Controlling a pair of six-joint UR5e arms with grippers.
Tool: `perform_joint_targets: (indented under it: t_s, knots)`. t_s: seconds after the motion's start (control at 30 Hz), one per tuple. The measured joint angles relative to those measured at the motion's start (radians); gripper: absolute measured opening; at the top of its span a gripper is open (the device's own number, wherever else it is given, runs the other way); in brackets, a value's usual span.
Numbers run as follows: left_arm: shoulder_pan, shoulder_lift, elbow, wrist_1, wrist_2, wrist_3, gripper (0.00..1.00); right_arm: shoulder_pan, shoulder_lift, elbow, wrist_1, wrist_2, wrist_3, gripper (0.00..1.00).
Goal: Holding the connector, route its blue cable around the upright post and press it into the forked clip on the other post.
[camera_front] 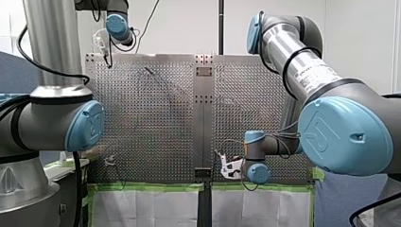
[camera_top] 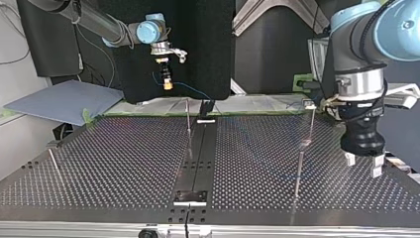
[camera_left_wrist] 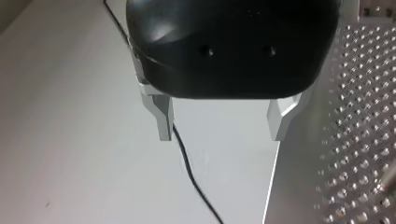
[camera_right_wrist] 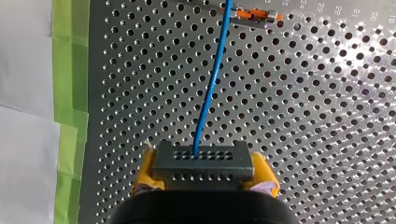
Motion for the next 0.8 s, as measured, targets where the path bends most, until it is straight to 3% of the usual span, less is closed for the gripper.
perform_joint_targets:
  t_s: [0.23,0.33,0.53,0.8]
  knots:
    - [-0.015,-0.057,0.065,-0.065,0.061,0.065,1.0,0.0,0.0,0.0,0.001,0.0,-0.001,0.0]
    - [-0.02,-0.078,0.087,-0.087,0.065,0.087,1.0,0.0,0.0,0.0,0.002,0.0,-0.001,0.0]
    - [-0.028,-0.096,0.117,-0.135,0.029,0.135,1.0,0.0,0.0,0.0,0.003,0.0,-0.002,0.0]
    - [-0.04,-0.113,0.098,-0.197,-0.015,0.16,1.0,0.0,0.0,0.0,0.001,0.0,0.0,0.0]
